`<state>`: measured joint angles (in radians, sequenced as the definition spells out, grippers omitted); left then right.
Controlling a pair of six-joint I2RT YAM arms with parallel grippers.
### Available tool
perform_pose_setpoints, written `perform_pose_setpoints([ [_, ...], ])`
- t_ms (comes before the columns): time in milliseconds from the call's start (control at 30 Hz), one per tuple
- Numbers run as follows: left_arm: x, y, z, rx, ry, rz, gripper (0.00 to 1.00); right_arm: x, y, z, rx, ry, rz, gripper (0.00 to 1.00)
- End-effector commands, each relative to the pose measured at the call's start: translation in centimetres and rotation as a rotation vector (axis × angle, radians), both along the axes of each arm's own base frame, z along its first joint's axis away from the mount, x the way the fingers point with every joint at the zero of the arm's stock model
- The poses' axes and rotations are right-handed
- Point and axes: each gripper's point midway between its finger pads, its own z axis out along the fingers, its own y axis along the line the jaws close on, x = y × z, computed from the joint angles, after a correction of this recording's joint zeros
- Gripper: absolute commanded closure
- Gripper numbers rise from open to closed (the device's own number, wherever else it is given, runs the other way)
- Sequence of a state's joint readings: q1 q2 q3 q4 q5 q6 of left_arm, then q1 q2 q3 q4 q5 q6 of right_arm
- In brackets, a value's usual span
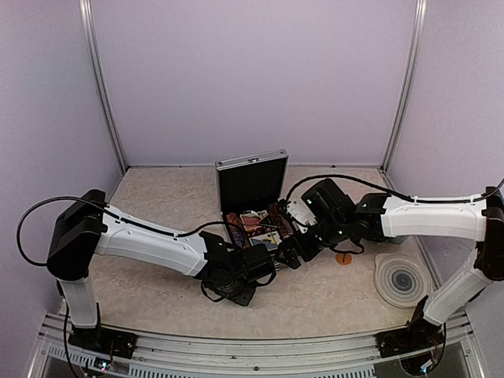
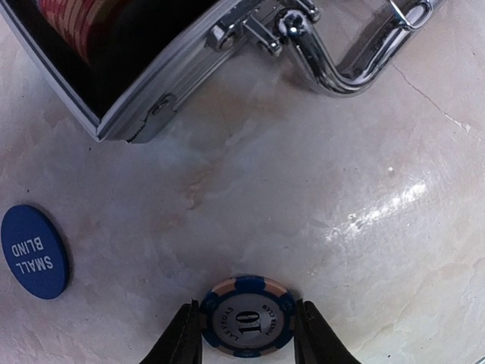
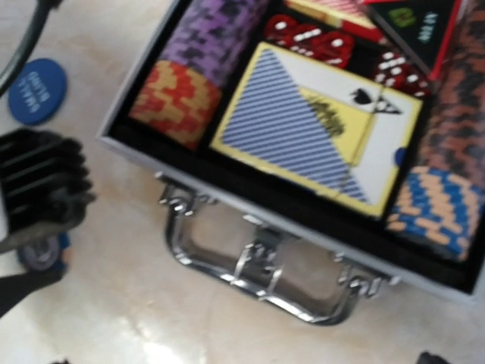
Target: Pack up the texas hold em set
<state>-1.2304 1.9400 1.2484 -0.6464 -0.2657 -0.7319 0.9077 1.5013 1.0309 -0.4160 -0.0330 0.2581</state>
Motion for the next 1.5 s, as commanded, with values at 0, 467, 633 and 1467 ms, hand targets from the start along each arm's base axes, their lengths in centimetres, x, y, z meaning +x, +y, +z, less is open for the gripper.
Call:
perform_pose_setpoints([
  [0, 0.0, 0.9, 1.3, 0.030, -0.018, 0.004, 0.63, -1.2, 0.7, 1.2, 0.108, 0.068, 0.011, 0.01],
  [467, -0.6, 0.2, 2.6, -0.007, -0.016, -0.016, 0.44, -3.1, 1.9, 1.3, 0.272, 0.270, 0.061, 0.04],
  [633, -1.6, -1.1, 1.5, -0.085, 0.041, -0.045, 0.32, -3.3, 1.9, 1.1, 0.266, 0.286, 0.065, 0.05],
  [1467, -1.8, 0.5, -2.8, 0.003, 0.117, -0.025, 0.46, -4.3, 1.6, 0.2, 0.262, 0.322, 0.081, 0.11],
])
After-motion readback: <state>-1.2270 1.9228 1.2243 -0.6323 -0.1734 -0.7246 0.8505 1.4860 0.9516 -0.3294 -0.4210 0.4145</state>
